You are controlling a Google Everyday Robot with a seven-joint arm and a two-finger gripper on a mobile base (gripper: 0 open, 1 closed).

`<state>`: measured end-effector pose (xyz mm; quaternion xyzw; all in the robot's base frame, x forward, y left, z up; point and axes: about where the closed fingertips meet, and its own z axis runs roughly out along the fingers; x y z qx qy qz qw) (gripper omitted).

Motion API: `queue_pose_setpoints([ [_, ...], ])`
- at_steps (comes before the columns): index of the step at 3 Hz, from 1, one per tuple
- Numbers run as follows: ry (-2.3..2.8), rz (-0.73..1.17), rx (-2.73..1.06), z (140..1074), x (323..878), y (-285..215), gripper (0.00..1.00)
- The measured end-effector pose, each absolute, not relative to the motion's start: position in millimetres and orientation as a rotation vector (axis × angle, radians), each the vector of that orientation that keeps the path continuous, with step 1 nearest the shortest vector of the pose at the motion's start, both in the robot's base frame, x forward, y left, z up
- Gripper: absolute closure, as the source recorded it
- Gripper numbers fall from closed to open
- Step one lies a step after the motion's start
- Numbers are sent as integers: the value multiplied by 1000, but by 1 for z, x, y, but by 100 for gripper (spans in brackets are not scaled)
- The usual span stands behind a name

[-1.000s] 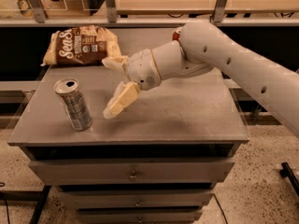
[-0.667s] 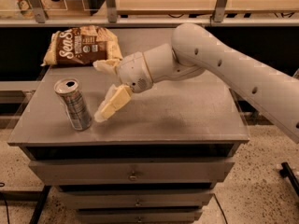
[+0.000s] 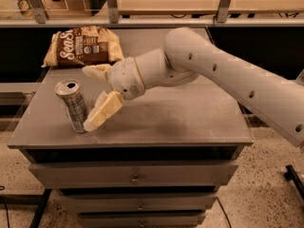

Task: Knock redbull can over

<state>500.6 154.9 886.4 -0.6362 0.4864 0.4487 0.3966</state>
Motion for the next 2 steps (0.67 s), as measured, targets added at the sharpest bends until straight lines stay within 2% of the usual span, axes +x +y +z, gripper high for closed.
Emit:
queue_pose_setpoints([
  [1, 1201, 1154, -1634, 895, 486, 162, 17],
  [2, 1171, 1179, -1643, 900, 477, 168, 40],
])
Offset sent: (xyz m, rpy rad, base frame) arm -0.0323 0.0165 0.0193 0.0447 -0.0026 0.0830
